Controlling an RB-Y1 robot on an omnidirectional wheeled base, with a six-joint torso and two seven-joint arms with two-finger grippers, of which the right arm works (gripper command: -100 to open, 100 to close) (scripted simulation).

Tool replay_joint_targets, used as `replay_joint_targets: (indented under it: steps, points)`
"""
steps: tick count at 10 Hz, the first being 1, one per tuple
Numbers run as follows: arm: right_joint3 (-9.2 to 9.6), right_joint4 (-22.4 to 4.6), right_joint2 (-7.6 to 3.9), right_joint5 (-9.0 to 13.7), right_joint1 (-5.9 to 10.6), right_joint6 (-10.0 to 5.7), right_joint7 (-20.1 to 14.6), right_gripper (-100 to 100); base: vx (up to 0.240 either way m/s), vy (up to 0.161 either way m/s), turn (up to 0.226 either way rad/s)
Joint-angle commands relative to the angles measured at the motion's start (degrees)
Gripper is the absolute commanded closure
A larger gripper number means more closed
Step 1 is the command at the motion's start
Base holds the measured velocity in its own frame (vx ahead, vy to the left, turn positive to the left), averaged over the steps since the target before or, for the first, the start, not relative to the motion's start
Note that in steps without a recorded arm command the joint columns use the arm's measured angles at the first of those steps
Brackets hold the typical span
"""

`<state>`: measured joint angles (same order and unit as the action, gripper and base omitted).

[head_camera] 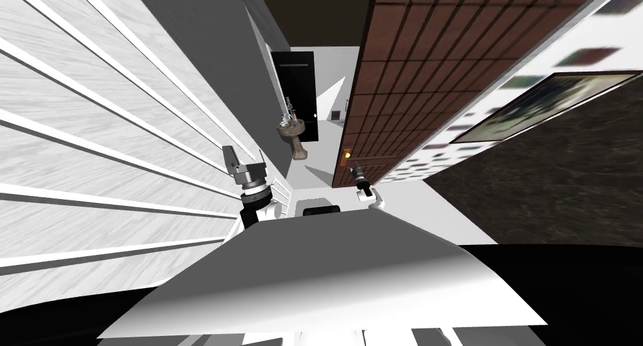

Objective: Pull the door open

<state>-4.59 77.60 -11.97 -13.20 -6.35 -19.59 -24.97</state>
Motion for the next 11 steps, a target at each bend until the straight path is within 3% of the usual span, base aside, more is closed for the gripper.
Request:
replay_joint_targets:
  steps: [1,7,8,9,11]
  points:
    - [-0.53,-0.6,-0.31,0.3,0.28,-0.14,0.0,-100,0.187,0.022,0.079]
    - [-3.66,-5.2,-2.79,2.3,2.15,-1.57,-0.4,-100,0.203,0.008,0.095]
    - [-3.36,-4.8,-2.59,2.1,1.98,-1.44,-0.4,-100,0.112,-0.007,0.022]
    - [-3.36,-4.8,-2.59,2.1,1.98,-1.44,-0.4,100,-0.016,0.001,-0.020]
    - [-3.36,-4.8,-2.59,2.1,1.98,-1.44,-0.4,100,-0.038,0.001,0.003]
